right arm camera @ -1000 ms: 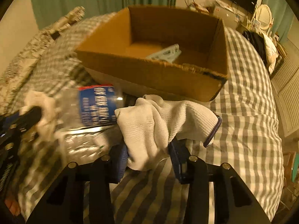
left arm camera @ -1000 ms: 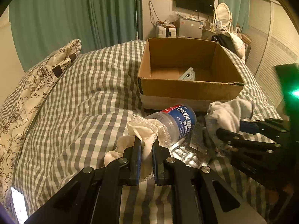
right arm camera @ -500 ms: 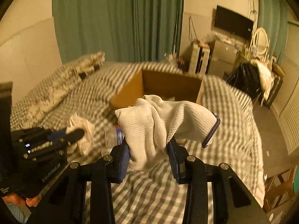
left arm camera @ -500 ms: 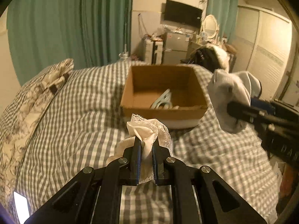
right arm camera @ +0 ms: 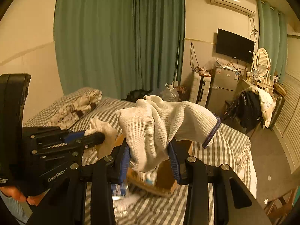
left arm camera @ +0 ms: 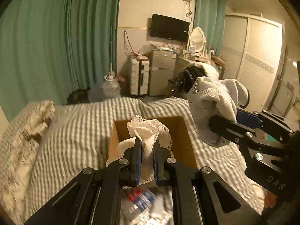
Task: Organize objects
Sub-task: 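Drop the glove and sock into the box with both grippers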
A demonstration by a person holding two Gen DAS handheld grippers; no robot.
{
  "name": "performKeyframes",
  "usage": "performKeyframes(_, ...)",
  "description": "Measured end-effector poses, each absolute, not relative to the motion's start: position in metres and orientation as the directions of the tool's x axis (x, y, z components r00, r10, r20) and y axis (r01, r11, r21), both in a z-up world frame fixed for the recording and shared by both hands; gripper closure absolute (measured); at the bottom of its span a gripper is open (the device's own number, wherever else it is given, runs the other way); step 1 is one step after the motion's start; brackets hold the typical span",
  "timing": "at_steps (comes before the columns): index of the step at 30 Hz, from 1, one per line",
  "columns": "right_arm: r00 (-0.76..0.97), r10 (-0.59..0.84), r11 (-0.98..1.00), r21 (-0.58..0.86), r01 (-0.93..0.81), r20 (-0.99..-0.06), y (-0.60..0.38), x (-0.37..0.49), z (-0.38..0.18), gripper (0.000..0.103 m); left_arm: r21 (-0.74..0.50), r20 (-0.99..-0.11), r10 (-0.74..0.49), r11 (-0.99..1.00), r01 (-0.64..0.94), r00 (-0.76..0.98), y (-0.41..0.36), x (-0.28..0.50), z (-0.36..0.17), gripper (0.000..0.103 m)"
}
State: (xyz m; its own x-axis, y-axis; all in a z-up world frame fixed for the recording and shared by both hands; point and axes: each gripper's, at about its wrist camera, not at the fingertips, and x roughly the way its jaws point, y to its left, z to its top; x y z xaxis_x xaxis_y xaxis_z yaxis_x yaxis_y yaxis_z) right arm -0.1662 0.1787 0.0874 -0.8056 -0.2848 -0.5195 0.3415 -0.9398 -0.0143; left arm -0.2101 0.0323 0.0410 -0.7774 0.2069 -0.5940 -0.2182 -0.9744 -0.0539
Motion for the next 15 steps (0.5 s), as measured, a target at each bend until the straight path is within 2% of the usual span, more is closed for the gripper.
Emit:
performKeyframes(6,-0.795,-0.28,-0.944,0.006,0.329,-0.538,0.174,-0.227,0.067,0.066,-0.002,-0.62,0.152,-0.981,-0.192,-0.77,0.034,-0.263,0.012,0.093)
performKeyframes(15,-0.762,-0.265,-0.952,0.031,0.306,-0.591,0.175,-0.288,0.016,0.066,0.022,-0.67,0.143,-0.977,-0.212,-0.728,0.038,-0.302,-0.047,0.093)
